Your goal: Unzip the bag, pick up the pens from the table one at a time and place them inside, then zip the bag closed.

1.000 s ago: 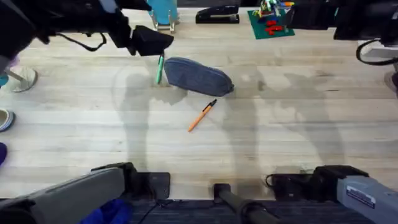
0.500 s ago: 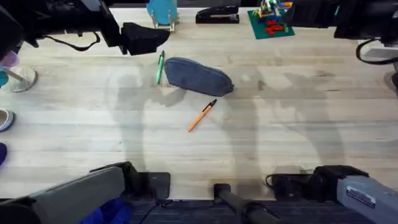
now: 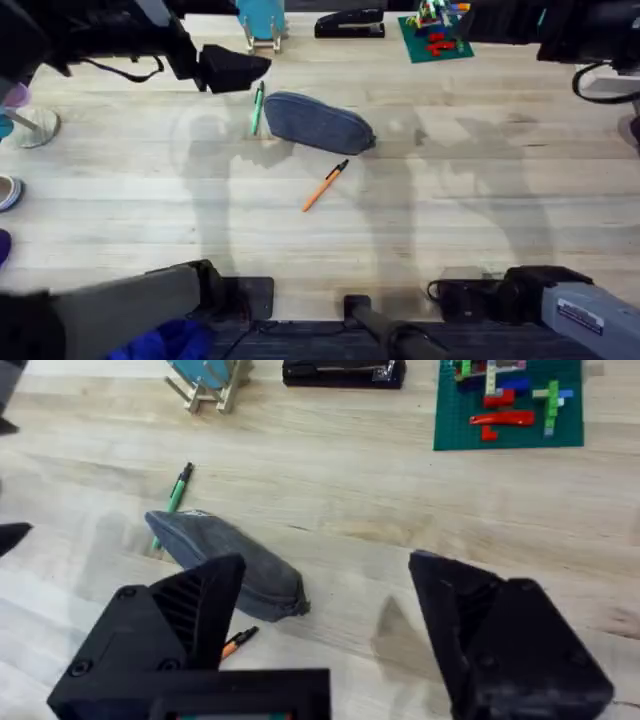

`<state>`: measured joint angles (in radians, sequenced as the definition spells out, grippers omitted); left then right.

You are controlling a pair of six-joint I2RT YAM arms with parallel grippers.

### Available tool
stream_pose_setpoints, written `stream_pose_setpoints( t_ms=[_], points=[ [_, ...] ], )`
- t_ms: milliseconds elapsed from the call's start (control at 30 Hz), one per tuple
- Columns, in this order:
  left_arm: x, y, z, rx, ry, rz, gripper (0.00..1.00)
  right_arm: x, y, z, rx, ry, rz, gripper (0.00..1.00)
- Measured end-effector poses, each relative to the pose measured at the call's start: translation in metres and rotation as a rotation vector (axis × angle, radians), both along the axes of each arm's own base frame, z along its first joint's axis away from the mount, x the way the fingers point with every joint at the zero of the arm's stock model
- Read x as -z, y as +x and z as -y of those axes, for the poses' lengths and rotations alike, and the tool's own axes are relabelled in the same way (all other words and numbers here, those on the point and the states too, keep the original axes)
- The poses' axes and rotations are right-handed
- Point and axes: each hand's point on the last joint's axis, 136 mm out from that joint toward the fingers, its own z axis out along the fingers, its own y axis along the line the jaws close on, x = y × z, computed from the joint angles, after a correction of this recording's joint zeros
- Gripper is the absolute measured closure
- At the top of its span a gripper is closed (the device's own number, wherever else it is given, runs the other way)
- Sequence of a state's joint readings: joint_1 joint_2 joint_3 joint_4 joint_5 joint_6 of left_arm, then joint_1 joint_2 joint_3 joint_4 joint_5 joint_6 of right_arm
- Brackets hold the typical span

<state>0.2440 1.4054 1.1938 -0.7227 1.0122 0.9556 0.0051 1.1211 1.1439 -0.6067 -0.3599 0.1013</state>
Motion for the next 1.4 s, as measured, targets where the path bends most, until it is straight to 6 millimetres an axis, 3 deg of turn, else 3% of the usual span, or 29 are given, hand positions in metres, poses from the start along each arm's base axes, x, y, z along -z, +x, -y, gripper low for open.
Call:
stream_pose_setpoints(
  t_ms=[133, 167, 600, 1167, 1400],
  points=[
    [0.029, 0.009, -0.002, 0.019, 0.014, -0.059, 0.008, 0.000, 0.000, 0.000, 0.000, 0.000, 0.000, 0.004],
    [0.061, 0.015, -0.002, 0.074, 0.028, -0.086, 0.008, 0.000, 0.000, 0.000, 0.000, 0.001, 0.000, 0.004],
    [0.122, 0.020, 0.001, 0.204, 0.020, -0.104, 0.008, 0.000, 0.000, 0.000, 0.002, 0.002, -0.001, 0.004],
    [0.167, 0.012, 0.026, 0.340, 0.028, -0.127, 0.008, 0.000, 0.000, 0.000, 0.002, 0.002, -0.001, 0.004],
    [0.169, 0.014, 0.026, 0.340, 0.033, -0.123, 0.008, 0.000, 0.000, 0.000, 0.002, 0.002, -0.002, 0.004]
  ],
)
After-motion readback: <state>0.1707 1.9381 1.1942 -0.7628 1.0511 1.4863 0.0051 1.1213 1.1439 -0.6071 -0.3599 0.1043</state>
